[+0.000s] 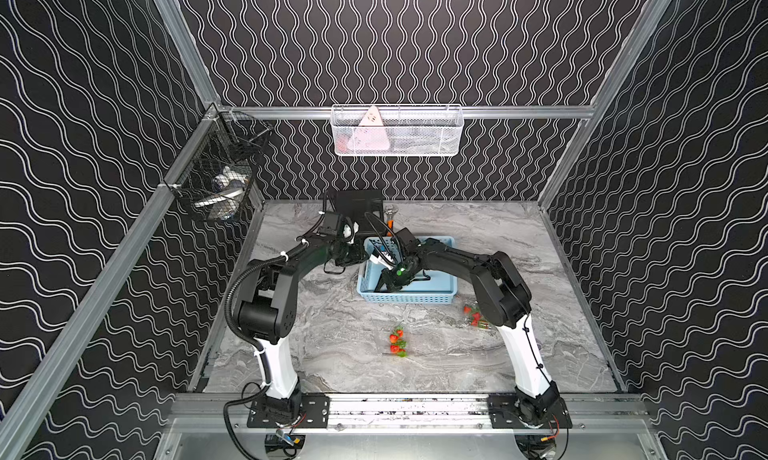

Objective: Pack strawberries into containers
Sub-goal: Pick up the strawberry from the basket, then place the strawberry in the packing box.

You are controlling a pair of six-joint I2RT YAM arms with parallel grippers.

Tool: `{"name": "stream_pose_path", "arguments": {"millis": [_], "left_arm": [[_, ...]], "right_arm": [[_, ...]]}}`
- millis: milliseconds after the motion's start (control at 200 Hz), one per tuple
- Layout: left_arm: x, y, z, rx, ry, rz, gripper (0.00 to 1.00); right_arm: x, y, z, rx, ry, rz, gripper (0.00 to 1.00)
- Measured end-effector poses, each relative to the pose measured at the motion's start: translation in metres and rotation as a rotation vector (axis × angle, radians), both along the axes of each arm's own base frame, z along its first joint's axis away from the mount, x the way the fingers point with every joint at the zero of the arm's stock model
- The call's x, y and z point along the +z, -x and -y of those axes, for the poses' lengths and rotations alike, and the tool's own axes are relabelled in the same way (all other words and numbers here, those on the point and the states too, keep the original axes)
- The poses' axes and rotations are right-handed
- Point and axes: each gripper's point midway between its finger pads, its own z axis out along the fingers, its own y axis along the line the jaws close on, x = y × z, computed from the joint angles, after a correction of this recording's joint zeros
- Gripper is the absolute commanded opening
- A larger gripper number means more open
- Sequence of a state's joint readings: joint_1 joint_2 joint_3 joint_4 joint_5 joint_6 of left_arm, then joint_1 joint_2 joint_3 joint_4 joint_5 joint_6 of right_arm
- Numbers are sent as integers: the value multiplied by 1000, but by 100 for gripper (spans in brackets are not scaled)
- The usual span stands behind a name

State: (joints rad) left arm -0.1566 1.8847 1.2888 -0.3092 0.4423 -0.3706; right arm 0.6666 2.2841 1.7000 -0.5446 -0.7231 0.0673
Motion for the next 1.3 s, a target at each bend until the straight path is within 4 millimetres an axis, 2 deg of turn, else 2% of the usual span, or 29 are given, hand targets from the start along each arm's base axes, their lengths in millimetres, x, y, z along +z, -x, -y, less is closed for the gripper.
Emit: {"name": "stream_pose_path", "arguments": {"millis": [135,300,420,530,621,706,821,891,946,1016,1126,1206,1301], "left_arm": [[0,0,-1,2,0,2,20],[5,-2,-3,8,2,12,25],[6,-2,-5,10,2,16,32],[7,-3,-5,12,2,20,45],[10,-5,-7,15,2,26,48],[13,-9,-12,26,3,36,53],[28,-18,-24,53,5,72,55],[40,-22,-30,68,8,101,57],[51,-23,-35,78,9,124,59],[68,-21,-39,86,6,163,59],[95,-3,-42,92,5,220,60],[106,20,-42,90,2,240,59],[117,59,-39,72,5,260,57]], "right_arm": [[7,-2,0,-3,-8,11,0],[31,-12,6,-25,-38,51,0],[51,-22,13,-48,-59,86,0],[69,-29,18,-66,-73,124,0],[85,-28,21,-69,-77,157,0],[107,-22,27,-74,-90,199,0],[144,-2,43,-85,-107,261,0],[156,15,55,-91,-105,281,0],[158,33,62,-84,-95,278,0],[150,59,70,-69,-64,255,0],[125,97,80,-58,-2,179,0],[105,123,81,-32,39,134,0],[84,146,78,-4,79,87,0]]}}
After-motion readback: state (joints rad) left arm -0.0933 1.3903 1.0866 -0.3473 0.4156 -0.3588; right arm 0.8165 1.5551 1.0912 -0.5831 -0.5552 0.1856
